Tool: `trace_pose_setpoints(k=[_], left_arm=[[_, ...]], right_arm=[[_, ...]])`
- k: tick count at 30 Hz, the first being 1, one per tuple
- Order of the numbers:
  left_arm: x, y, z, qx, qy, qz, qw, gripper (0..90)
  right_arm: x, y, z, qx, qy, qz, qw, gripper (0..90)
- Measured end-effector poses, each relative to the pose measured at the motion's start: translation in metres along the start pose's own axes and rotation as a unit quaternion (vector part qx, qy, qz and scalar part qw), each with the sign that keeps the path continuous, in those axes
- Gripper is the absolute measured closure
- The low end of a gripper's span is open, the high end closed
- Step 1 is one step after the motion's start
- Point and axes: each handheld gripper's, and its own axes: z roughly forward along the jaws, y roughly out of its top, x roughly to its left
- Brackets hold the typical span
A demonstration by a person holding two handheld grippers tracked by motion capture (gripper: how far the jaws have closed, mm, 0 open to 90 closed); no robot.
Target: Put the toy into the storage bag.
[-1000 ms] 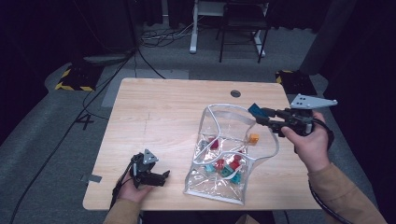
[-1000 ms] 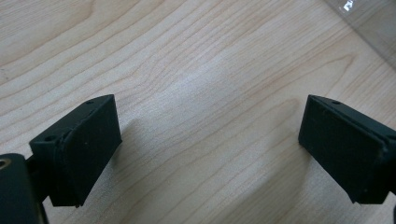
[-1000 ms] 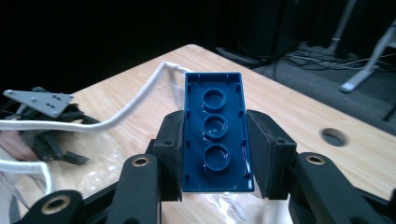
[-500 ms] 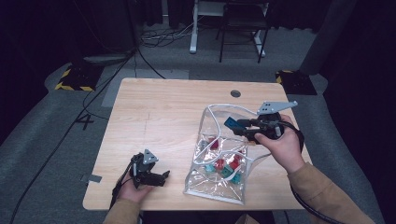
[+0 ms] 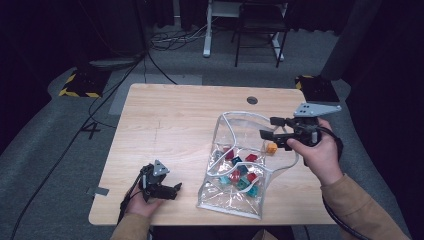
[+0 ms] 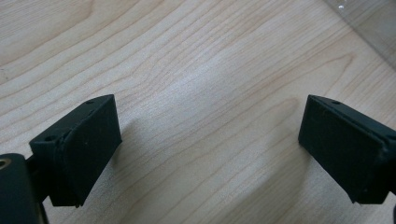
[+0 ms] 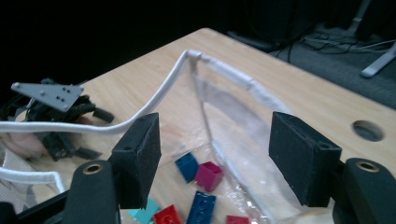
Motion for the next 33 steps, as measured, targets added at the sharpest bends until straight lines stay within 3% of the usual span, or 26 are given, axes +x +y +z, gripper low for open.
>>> trace_pose_setpoints(k=[8, 14, 18, 26, 33], left_arm=[[0.0, 0.0, 0.0, 0.0, 0.0, 0.0, 1.0, 5.8], [0.0, 0.0, 0.0, 0.0, 0.0, 0.0, 1.0, 5.8], [0.0, 0.0, 0.0, 0.0, -0.001, -0.001, 1.0, 5.8], [0.0, 0.0, 0.0, 0.0, -0.001, -0.001, 1.0, 5.8], [0.0, 0.0, 0.0, 0.0, 0.0, 0.0, 1.0, 5.8]], right_arm=[[-0.023, 0.0, -0.028, -0.023, -0.04, 0.001, 0.9989, 32.8], [-0.041, -0.005, -0.04, -0.039, -0.065, 0.005, 0.9971, 31.5], [-0.054, -0.009, -0.045, -0.036, -0.084, 0.013, 0.9957, 30.8], [-0.078, -0.022, -0.047, -0.035, -0.106, 0.042, 0.9929, 30.8], [-0.098, -0.042, -0.031, -0.015, -0.118, 0.052, 0.9916, 30.8]])
